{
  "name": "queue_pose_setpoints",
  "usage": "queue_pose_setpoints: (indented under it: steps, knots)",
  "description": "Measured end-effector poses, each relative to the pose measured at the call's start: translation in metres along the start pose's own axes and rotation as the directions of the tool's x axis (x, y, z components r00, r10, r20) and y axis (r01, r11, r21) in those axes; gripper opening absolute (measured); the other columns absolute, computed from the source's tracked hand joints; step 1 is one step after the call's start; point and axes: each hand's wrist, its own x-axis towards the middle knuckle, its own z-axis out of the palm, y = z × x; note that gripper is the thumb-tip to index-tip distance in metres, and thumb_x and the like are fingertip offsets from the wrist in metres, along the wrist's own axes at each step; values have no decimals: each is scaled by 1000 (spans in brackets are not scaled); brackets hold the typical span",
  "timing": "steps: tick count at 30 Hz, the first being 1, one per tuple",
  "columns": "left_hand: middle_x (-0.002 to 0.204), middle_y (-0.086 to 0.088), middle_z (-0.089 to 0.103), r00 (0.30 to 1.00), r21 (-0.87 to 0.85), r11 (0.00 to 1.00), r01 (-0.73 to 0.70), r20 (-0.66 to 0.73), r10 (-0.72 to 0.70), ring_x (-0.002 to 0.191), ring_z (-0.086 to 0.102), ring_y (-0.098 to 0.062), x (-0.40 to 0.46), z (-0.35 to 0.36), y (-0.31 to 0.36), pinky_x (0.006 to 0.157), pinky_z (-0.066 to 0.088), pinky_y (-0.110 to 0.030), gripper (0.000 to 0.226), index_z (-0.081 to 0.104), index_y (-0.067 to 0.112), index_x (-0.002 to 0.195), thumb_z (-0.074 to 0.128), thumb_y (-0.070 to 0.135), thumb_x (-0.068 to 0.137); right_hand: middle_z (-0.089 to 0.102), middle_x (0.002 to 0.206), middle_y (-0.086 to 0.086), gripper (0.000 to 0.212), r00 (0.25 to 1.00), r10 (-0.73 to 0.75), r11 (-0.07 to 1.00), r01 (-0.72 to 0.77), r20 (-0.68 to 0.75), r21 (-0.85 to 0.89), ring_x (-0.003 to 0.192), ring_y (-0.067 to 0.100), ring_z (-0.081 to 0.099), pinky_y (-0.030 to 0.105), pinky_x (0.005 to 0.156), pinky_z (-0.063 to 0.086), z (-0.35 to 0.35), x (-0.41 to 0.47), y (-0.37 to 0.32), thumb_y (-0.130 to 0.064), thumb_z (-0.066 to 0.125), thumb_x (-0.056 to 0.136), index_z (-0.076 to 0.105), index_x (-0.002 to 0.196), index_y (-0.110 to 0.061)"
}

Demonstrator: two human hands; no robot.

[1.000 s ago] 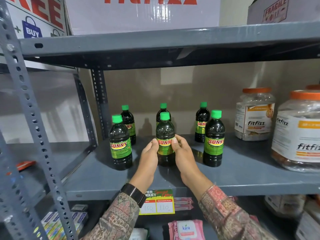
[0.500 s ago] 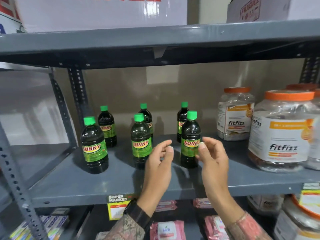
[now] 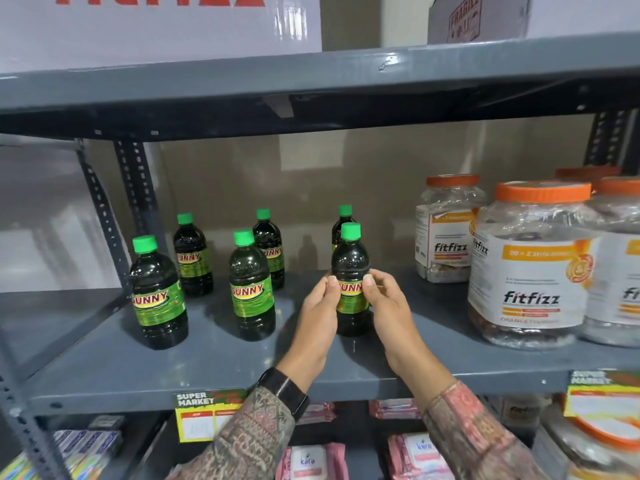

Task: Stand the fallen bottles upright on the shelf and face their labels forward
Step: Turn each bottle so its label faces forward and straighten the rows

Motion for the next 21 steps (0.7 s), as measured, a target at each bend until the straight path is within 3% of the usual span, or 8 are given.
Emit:
queue_pose_setpoints:
  steps: [6,9,13,18,21]
  knots:
    - [111,8,82,1000,-22,1000,18,-3,-18,114,74,-12,4,8,1,105,56,-33,30,74,31,113,44,32,112,73,122,1,24,1000,21,1000,-21,17,6,109,9,69,24,83,52,-10,5,-4,-28,49,110,64,128,-21]
    - [105,9,83,996,-67,995,76,-36,-78,108,75,-11,7,9,1,110,53,-40,34,74,28,111,42,38,112,76,119,-8,28,998,62,997,-62,16,55,111,3,69,24,85,51,-11,6,-7,-32,46,111,68,128,-26]
    - [121,-4,80,988,-91,985,148,-32,-151,119,73,-20,8,14,-2,116,49,-49,50,73,22,127,40,54,108,79,110,-14,32,989,130,979,-139,67,152,102,-1,72,22,83,52,-4,5,-7,-35,42,112,72,123,-32]
    - [121,-5,80,987,-105,984,147,-45,-152,119,73,-21,3,17,-5,116,49,-49,44,72,25,126,41,51,109,75,128,-6,37,992,92,988,-101,83,114,115,7,70,25,93,54,1,-3,-5,-29,39,113,64,141,-30]
    - [123,-3,80,991,-87,987,132,-26,-135,121,72,-20,1,14,-4,117,48,-48,44,71,25,129,41,51,109,75,128,-6,37,992,77,992,-86,96,93,116,7,70,21,88,54,-1,-6,-6,-30,39,113,63,142,-28]
